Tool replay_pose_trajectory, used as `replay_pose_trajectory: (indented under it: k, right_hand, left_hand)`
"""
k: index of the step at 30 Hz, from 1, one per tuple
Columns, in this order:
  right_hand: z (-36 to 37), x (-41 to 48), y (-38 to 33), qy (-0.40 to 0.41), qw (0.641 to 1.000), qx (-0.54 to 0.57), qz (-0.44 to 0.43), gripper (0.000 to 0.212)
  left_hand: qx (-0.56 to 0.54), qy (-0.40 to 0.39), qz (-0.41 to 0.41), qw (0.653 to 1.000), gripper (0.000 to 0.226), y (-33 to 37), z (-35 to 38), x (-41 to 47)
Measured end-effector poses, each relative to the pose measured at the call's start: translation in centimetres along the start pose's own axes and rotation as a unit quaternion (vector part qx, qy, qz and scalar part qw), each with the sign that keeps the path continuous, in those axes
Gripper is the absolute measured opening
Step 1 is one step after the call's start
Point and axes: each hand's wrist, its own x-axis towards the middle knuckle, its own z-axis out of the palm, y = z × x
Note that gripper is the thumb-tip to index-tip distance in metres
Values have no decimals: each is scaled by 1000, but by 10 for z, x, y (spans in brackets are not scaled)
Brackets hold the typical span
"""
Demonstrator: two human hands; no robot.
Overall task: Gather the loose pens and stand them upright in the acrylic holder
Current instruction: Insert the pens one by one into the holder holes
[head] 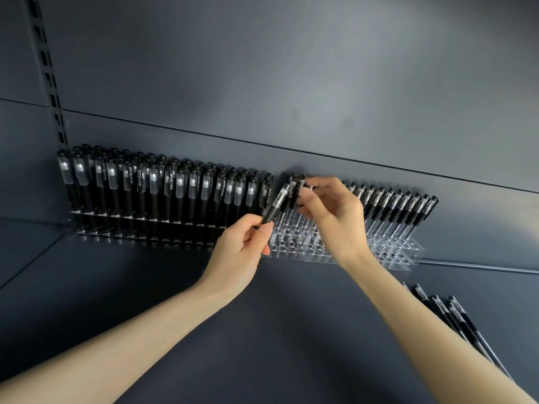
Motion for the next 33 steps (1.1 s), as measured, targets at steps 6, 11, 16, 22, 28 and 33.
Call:
replay_pose_trajectory:
  k: [6,11,16,22,28,33]
  right_hand:
    - [-1,-12,-3,-75,991,99,38,28]
    - [-4,-15,-1,-91,988,108,68,34]
    - [-2,-15,-2,-91,985,124,73,36]
    - [0,-17,-2,-91,982,141,87,45]
    - [-16,-1,-6,17,998,65,18,42]
    - [-23,12,-7,110,992,19,-53,41]
  left_hand:
    - [-16,-70,-22,997,25,4,12,-8]
    - [-27,-70,-21,997,8,2,12,-8]
    - [-15,-48,-25,998,9,3,9,-6]
    - [-1,-30,-20,999,11,2,6,-3]
    - [311,2,140,940,33,-14,6,-5]
    - [500,-14,255,828,53,-29,9,-4]
